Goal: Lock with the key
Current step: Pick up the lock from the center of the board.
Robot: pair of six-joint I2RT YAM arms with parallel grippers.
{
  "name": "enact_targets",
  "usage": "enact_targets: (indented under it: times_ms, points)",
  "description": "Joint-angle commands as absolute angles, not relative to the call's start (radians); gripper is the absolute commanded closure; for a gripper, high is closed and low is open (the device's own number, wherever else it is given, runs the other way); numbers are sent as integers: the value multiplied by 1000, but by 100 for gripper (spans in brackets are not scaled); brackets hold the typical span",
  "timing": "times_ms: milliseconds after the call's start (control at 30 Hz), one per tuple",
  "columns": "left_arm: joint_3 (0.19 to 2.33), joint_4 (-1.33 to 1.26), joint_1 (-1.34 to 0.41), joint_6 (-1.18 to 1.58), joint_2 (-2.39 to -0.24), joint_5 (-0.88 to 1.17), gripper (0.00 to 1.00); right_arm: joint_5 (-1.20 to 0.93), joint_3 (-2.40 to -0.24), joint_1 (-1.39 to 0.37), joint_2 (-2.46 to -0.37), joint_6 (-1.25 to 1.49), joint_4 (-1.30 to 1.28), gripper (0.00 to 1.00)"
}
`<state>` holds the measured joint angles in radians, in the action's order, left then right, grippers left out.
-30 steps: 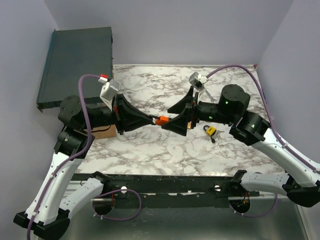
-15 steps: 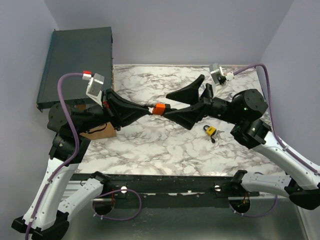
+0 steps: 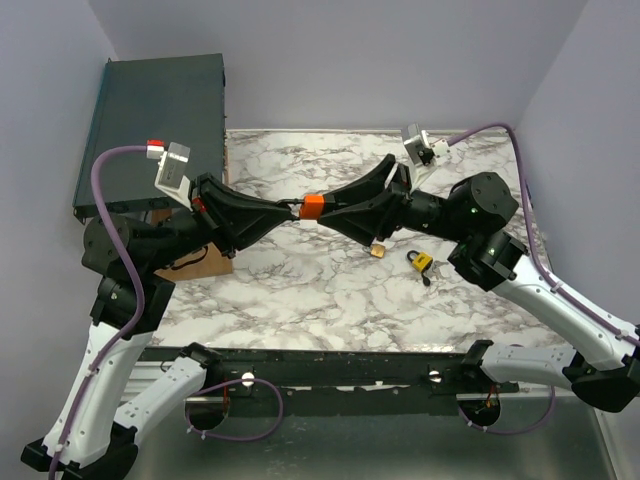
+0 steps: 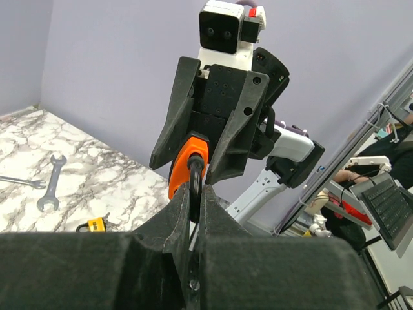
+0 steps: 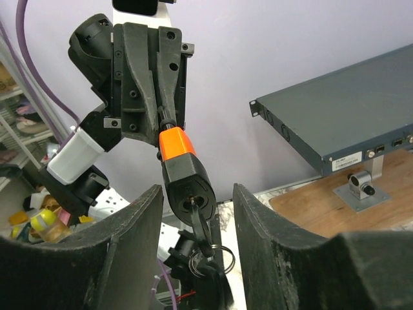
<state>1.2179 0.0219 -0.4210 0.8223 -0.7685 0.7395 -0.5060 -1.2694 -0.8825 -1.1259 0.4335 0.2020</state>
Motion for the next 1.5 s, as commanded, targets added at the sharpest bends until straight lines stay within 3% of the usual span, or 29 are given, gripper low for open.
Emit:
enact_targets:
  times_ms: [0,300,567,733,800,967,1033,1467]
  points:
    - [1252,-31,-422,839,-755,705,100,-564,-1303,-886,-1131,446,245,51]
    - [1240,-38,-422,841,-757,705,100,-627,-1309,-886,-1155,498,296,58]
    - [1231,-35,-422,841,-765,712,100,-612,-1300,-885,-1146,495,286,75]
    - [1231,-2,-422,819,-779,736,100,-607,-1306,-886,-1137,501,272,99]
    - [1249,70,-422,778,-792,752,100,-605,-1310,-885,-1136,499,251,99]
    - [1291,235,-422,643,-798,752,73,-594,-1322,-886,-1101,456,144,99]
    - [1302,287,-422,607,-798,753,67,-590,-1324,-885,-1080,435,96,99]
    - [1317,403,-422,510,-813,825,64,-524,-1322,-885,-1037,402,-40,99]
